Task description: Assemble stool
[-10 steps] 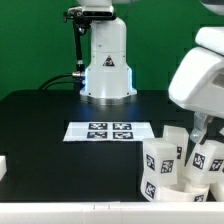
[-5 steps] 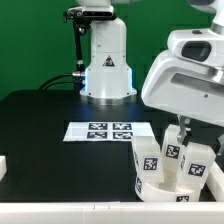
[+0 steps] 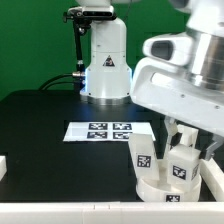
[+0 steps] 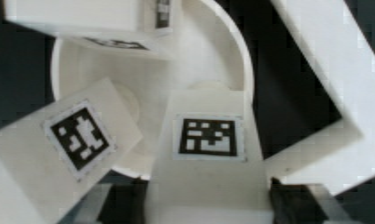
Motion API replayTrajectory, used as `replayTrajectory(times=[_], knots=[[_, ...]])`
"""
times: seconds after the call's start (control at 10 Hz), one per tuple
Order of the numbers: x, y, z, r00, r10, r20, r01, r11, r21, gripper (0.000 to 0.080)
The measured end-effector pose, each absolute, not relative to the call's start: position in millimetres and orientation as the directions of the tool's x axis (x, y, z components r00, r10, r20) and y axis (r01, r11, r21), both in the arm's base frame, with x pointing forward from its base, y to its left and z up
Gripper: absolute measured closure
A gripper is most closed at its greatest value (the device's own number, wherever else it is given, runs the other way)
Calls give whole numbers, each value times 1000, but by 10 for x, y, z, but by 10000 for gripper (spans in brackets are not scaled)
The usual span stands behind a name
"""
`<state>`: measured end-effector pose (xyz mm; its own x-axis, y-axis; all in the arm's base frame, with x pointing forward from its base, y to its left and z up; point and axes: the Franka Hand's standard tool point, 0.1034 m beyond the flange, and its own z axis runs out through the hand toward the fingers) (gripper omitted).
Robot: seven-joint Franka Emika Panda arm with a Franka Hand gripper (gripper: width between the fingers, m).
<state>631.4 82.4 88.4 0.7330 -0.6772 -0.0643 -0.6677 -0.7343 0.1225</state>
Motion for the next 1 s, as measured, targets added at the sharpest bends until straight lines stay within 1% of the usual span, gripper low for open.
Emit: replayTrajectory(times=[0.1,0.3,0.5,0.6,0.8,0.9,1.0], knots=[[6319,797,882,685,-724,-78,-716,-689,107,468],[6315,838,880,593,-803,-61,-794,-596,117,468],[6314,839,878,458,-888,-43,-879,-460,125,468],[6341,831,874,318,-947,-57,-942,-322,96,468],[6367,812,876,36,-993,-109,-999,-36,4,468],[6370,809,883,-95,-986,-137,-995,99,-19,468],[6375,846,886,-165,-977,-138,-985,170,-20,468]])
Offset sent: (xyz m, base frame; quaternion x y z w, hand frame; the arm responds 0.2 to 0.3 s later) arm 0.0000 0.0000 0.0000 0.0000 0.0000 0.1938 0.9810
